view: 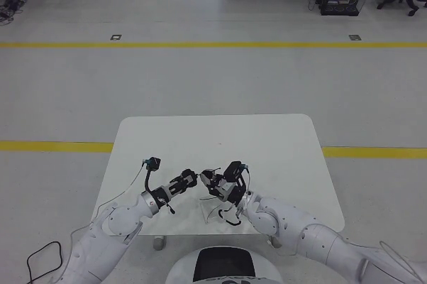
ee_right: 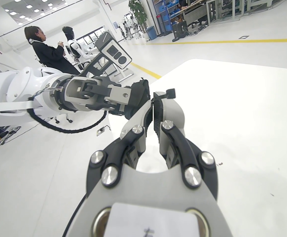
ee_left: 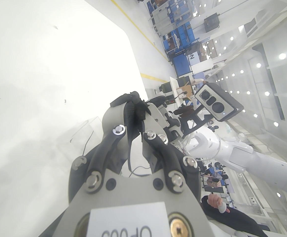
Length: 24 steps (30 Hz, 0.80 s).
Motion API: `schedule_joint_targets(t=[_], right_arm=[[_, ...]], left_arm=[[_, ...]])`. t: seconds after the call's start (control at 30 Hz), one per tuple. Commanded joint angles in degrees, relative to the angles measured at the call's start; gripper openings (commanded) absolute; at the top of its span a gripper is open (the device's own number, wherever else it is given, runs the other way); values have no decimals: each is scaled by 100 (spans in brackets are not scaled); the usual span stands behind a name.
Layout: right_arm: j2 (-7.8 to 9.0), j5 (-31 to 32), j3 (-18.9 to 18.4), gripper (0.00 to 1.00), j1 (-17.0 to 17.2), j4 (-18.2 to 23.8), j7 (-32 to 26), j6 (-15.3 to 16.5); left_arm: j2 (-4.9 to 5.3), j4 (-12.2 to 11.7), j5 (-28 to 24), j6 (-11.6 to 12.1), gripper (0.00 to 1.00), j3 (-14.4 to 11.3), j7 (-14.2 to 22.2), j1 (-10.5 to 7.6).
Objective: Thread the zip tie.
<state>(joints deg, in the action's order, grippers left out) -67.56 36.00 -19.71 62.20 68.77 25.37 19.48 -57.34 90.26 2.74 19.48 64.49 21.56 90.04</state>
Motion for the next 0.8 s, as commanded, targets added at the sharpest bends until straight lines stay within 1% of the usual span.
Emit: schedule_joint_targets(t=[0.0,0.77], right_arm=[[-4,-2,4,0,-7,-8,6,0],[-59,7,40,0,-54,-123,82,0]], left_arm=[[0,0,0,0,0,0,0,0],[0,0,0,0,0,0,0,0]])
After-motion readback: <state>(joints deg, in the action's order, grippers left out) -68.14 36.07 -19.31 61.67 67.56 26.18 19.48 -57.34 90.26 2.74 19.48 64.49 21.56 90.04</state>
